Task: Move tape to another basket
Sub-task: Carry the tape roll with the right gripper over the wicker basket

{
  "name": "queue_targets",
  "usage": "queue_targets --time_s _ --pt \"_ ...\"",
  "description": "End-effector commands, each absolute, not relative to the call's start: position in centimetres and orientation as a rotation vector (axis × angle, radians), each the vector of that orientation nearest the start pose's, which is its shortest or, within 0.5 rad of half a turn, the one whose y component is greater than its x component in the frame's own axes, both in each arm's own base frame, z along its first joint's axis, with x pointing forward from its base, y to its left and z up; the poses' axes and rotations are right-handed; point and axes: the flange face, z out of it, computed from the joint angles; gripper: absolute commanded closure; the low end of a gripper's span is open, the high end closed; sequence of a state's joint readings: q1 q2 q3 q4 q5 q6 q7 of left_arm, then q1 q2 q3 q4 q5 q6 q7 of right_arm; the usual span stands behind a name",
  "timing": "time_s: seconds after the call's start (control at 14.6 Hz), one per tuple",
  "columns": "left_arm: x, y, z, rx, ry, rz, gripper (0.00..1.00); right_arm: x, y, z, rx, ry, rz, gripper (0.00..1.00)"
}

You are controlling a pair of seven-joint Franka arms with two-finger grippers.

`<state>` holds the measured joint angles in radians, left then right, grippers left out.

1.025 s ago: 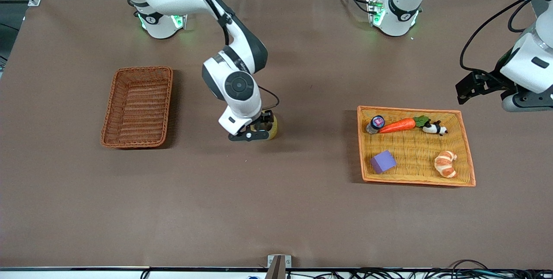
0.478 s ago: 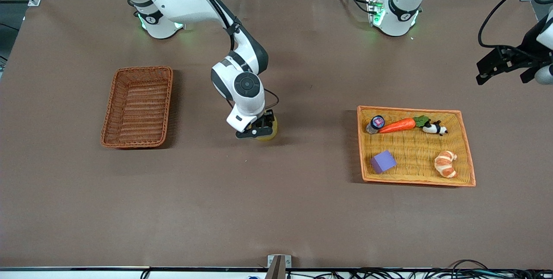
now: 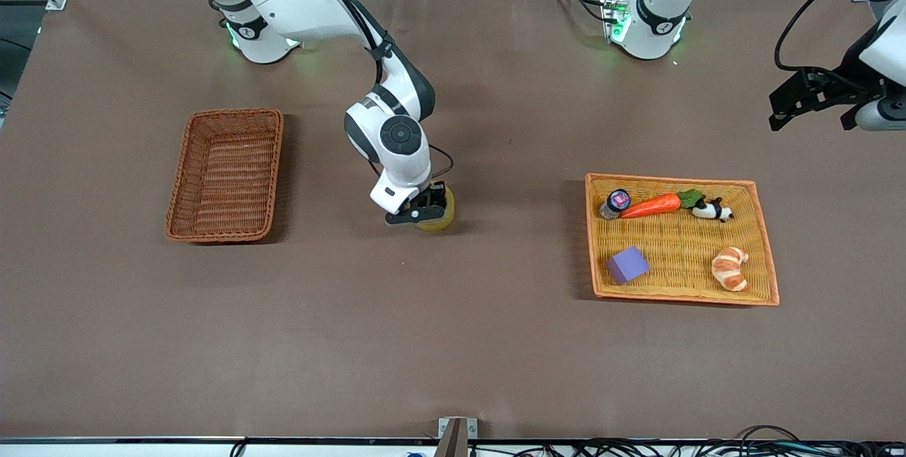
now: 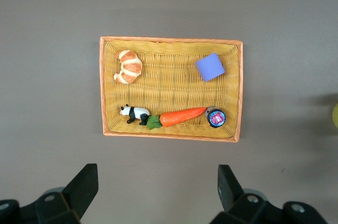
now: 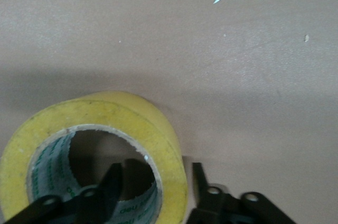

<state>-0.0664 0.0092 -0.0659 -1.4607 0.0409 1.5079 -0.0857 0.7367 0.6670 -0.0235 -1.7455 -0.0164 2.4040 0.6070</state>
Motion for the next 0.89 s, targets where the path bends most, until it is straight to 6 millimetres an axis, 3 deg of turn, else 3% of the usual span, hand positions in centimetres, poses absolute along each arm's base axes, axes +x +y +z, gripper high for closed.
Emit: queue_targets --time_s 0.0,0.2,0.27,0.41,0.55,0.68,0.82 --pt "54.5 -7.0 66.7 -3.120 0.102 -0.056 0.00 49.8 43.4 19.4 -3.168 -0.095 -0.025 1.00" --pt "54.4 -7.0 66.7 -3.114 0.104 -0.057 0.00 50.1 42.9 19.9 -3.178 -0.074 -0.008 1.00" --pt "54.3 -6.9 66.6 -3.116 0.104 -0.037 0.00 50.7 42.4 21.5 -3.192 -0.054 0.021 1.00" --pt "54.1 -6.8 66.3 -3.109 0.107 0.003 0.00 52.2 40.4 28.1 -3.216 0.022 0.073 1.00" --pt "54.1 -7.0 66.2 -3.109 0.109 0.003 0.00 54.1 35.2 35.8 -3.209 0.130 0.088 1.00" --pt "54.1 -7.2 66.2 -3.112 0.113 0.005 0.00 55.0 29.1 41.6 -3.218 0.086 0.158 1.00" --pt "54.0 -7.4 66.1 -3.111 0.117 0.015 0.00 55.5 21.2 44.4 -3.211 0.014 0.232 1.00"
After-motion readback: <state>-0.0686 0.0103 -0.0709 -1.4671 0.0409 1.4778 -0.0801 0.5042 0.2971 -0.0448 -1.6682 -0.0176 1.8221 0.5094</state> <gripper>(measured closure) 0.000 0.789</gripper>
